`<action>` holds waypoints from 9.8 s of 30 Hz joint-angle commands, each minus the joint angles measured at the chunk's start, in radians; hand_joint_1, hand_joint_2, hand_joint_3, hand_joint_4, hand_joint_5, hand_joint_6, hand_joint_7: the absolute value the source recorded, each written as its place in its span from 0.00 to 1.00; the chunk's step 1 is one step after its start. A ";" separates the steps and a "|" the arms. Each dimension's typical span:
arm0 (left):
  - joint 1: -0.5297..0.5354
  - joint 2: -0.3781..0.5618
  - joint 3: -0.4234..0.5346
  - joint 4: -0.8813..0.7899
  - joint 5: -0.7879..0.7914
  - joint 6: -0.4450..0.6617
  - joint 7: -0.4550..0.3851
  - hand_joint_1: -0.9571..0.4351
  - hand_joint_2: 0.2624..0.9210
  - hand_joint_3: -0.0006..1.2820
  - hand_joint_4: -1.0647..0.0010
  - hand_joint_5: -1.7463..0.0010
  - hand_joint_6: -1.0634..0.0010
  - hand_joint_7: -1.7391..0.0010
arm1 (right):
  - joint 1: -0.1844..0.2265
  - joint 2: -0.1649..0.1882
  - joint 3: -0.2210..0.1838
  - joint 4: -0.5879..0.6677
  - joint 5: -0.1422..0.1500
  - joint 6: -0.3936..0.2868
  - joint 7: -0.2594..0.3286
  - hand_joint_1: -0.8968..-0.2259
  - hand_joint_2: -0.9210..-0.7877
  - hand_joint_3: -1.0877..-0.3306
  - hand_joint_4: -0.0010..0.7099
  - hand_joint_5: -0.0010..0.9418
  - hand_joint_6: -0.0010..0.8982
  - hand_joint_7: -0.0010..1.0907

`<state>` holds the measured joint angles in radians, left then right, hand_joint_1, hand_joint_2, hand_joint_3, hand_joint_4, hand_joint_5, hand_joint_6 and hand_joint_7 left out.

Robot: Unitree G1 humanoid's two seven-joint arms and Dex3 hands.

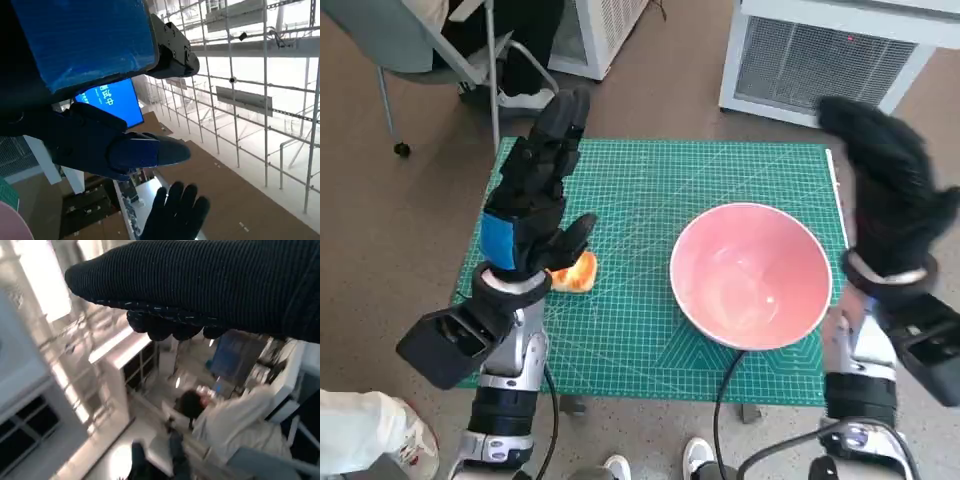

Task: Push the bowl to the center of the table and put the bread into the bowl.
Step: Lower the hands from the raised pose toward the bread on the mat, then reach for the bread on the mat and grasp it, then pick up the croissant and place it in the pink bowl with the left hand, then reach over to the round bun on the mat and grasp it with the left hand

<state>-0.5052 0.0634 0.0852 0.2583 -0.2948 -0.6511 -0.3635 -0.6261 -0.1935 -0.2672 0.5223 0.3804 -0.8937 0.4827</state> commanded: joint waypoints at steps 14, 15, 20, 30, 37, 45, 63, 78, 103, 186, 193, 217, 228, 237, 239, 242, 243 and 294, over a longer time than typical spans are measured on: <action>0.023 -0.009 0.012 -0.027 0.013 0.012 0.028 0.36 1.00 0.18 0.74 0.99 0.53 0.98 | 0.160 0.026 -0.114 0.264 -0.235 -0.168 -0.328 0.59 0.00 0.16 0.00 0.50 0.00 0.54; 0.024 -0.010 0.011 -0.028 0.013 0.013 0.029 0.36 1.00 0.18 0.74 0.99 0.53 0.98 | 0.164 0.032 -0.115 0.287 -0.234 -0.171 -0.338 0.59 0.00 0.16 0.00 0.49 0.00 0.53; 0.028 -0.008 0.011 -0.029 0.015 0.014 0.032 0.36 1.00 0.17 0.73 0.99 0.53 0.98 | 0.171 0.048 -0.113 0.394 -0.224 -0.178 -0.365 0.58 0.00 0.12 0.00 0.45 0.00 0.50; 0.035 0.011 0.017 -0.035 0.031 0.007 0.031 0.35 1.00 0.17 0.72 0.99 0.54 0.99 | 0.133 0.057 -0.149 0.664 -0.156 -0.103 -0.306 0.58 0.00 0.16 0.11 0.26 0.00 0.45; 0.034 0.028 0.022 -0.035 0.033 0.004 0.029 0.35 1.00 0.18 0.73 1.00 0.55 0.99 | 0.087 0.079 -0.180 0.741 -0.103 0.009 -0.226 0.53 0.00 0.23 0.20 0.08 0.00 0.44; 0.037 0.042 0.028 -0.041 0.046 0.003 0.034 0.35 1.00 0.19 0.76 1.00 0.57 1.00 | 0.037 0.101 -0.172 0.769 -0.116 0.068 -0.251 0.52 0.00 0.27 0.21 0.04 0.00 0.45; 0.059 0.062 0.048 -0.068 0.085 -0.003 0.070 0.33 1.00 0.20 0.76 1.00 0.55 0.99 | -0.108 0.142 -0.150 0.789 -0.153 0.144 -0.343 0.48 0.00 0.26 0.28 0.04 0.04 0.48; 0.078 0.075 0.052 -0.090 0.105 0.002 0.088 0.32 1.00 0.21 0.77 1.00 0.56 1.00 | -0.226 0.172 -0.148 0.808 -0.172 0.235 -0.367 0.50 0.00 0.27 0.28 0.02 0.05 0.51; 0.164 0.322 0.091 -0.136 0.282 0.032 0.038 0.30 1.00 0.24 0.78 1.00 0.67 1.00 | -0.312 0.122 -0.106 0.768 -0.236 0.221 -0.371 0.50 0.00 0.25 0.25 0.00 0.03 0.42; -0.231 0.619 -0.295 0.110 0.717 0.564 -0.218 0.69 1.00 0.05 0.35 0.30 0.39 0.37 | -0.120 0.078 0.115 0.027 -0.025 -0.043 0.067 0.47 0.00 0.30 0.00 0.52 0.00 0.63; -0.272 0.590 -0.191 -0.033 0.619 0.490 -0.155 0.69 1.00 0.05 0.34 0.34 0.41 0.33 | -0.120 0.076 0.117 0.030 -0.018 -0.043 0.074 0.47 0.00 0.31 0.00 0.52 0.00 0.62; -0.474 0.367 -0.387 0.055 0.704 0.366 -0.106 0.69 1.00 0.05 0.35 0.37 0.40 0.30 | -0.114 0.076 0.115 0.010 -0.011 -0.043 0.071 0.45 0.00 0.31 0.00 0.51 0.00 0.61; -0.468 0.297 -0.449 0.176 0.775 0.393 -0.083 0.69 1.00 0.08 0.38 0.34 0.46 0.27 | -0.088 0.076 0.116 -0.035 -0.008 -0.023 0.063 0.46 0.00 0.31 0.00 0.51 0.00 0.62; -0.466 0.306 -0.484 0.218 0.772 0.458 -0.208 0.65 0.93 0.04 0.81 0.95 0.64 0.88 | -0.070 0.075 0.111 -0.062 -0.015 -0.015 0.055 0.47 0.00 0.31 0.00 0.51 0.00 0.62; -0.461 0.318 -0.482 0.193 0.767 0.470 -0.234 0.63 0.90 0.02 0.87 0.98 0.67 0.94 | -0.068 0.076 0.111 -0.063 -0.017 -0.016 0.053 0.47 0.00 0.31 0.00 0.51 0.00 0.62; -0.443 0.340 -0.468 0.139 0.758 0.481 -0.262 0.58 0.86 0.01 0.93 0.99 0.71 0.98 | -0.065 0.076 0.111 -0.067 -0.022 -0.016 0.048 0.48 0.00 0.31 0.00 0.51 0.00 0.62; -0.431 0.353 -0.459 0.117 0.752 0.471 -0.262 0.57 0.85 0.01 0.95 0.99 0.72 0.99 | -0.064 0.076 0.112 -0.068 -0.023 -0.016 0.047 0.48 0.00 0.31 0.00 0.51 0.00 0.61; 0.568 0.884 0.224 -0.548 0.453 0.465 -0.395 0.53 0.85 0.00 0.85 0.99 0.68 1.00 | -0.036 0.082 0.144 -0.138 -0.004 0.065 0.037 0.48 0.00 0.32 0.00 0.50 0.00 0.61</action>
<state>0.0401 0.9438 0.3176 -0.2805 0.1556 -0.2136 -0.7503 -0.6698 -0.1114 -0.1271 0.3795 0.3588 -0.8457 0.5068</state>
